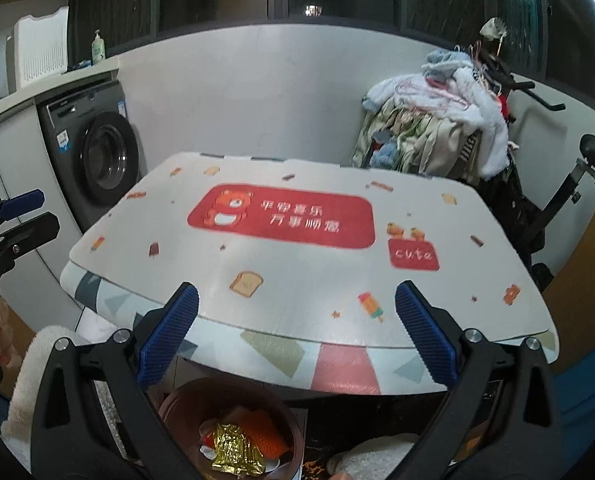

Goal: Collect trash

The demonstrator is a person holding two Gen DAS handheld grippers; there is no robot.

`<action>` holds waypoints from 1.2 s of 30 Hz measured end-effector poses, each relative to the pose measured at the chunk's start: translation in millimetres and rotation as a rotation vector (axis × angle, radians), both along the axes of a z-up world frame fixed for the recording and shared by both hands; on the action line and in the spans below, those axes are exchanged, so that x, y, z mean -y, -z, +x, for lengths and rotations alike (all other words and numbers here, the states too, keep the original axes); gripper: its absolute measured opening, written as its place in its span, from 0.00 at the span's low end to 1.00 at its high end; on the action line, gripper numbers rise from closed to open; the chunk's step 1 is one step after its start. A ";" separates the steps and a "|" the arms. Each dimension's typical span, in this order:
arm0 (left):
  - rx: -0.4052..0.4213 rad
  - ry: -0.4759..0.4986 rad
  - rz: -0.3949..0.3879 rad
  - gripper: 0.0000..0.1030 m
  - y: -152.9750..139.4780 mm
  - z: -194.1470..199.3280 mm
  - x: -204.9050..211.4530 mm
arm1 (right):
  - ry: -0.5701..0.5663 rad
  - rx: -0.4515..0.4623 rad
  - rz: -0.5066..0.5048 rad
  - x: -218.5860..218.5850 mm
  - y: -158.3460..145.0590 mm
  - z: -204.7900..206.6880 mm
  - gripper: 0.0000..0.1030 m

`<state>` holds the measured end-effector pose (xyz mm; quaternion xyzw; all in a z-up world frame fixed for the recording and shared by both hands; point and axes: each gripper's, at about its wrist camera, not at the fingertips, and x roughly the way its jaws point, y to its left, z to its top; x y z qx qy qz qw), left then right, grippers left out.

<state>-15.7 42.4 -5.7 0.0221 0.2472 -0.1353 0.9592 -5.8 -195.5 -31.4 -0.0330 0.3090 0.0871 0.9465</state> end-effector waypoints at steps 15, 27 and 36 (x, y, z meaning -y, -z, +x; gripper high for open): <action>0.031 -0.077 0.100 0.94 -17.5 -4.0 8.8 | -0.003 0.038 -0.017 -3.4 -18.3 -7.3 0.94; 0.000 -0.080 0.096 0.94 -9.3 -4.1 12.2 | 0.007 0.051 -0.026 -4.0 -23.4 -5.4 0.94; -0.001 -0.084 0.096 0.94 -7.4 -3.3 12.9 | 0.012 0.057 -0.029 -1.5 -25.4 -5.3 0.94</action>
